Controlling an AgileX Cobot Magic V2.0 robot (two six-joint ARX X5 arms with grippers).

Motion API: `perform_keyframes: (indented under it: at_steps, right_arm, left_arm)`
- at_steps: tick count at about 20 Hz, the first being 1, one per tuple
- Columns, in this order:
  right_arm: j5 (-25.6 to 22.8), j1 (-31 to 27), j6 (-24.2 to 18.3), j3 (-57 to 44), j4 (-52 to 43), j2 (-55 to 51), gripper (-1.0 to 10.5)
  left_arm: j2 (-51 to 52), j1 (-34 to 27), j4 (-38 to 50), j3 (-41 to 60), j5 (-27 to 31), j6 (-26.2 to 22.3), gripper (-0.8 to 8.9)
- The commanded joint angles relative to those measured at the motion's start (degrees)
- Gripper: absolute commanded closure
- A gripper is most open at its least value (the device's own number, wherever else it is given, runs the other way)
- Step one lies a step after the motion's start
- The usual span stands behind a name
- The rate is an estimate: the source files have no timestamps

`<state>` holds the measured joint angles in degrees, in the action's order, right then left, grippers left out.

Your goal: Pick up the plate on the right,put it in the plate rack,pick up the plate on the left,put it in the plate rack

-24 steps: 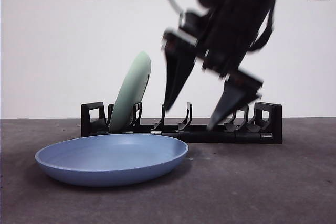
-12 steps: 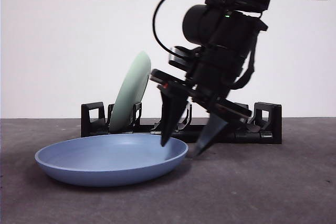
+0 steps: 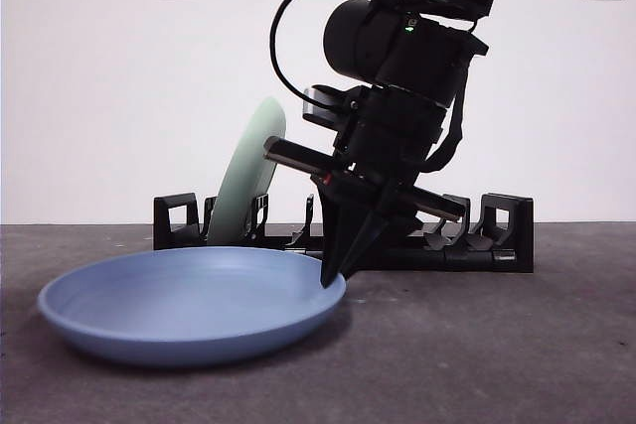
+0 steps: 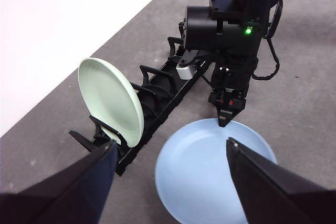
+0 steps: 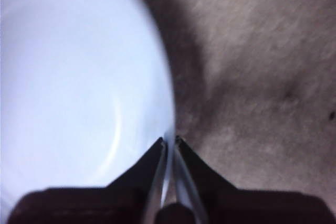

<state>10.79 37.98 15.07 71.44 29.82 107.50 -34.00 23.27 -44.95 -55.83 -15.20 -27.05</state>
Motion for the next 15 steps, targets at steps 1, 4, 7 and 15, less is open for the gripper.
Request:
perform_keyframes:
  at_steps: [1,4,7,15]
  right_arm:
    - [0.2,0.3,-0.3,-0.5,0.2,1.0,9.6]
    - [1.4,0.2,-0.3,-0.4,0.7,0.4,9.6]
    - [1.6,0.2,-1.0,-0.3,2.6,-1.7,9.6]
    - [-2.1,-3.4,-6.9,0.9,15.8,-20.6,9.6]
  left_arm:
    - [0.1,0.1,0.4,-0.2,-0.2,-0.7,4.58]
    - [0.1,0.1,0.3,-0.2,-0.2,-1.2,4.58]
    - [0.1,0.1,0.0,-0.2,-0.2,-1.8,4.58]
    - [0.1,2.6,0.4,-0.2,-0.2,-3.3,4.58]
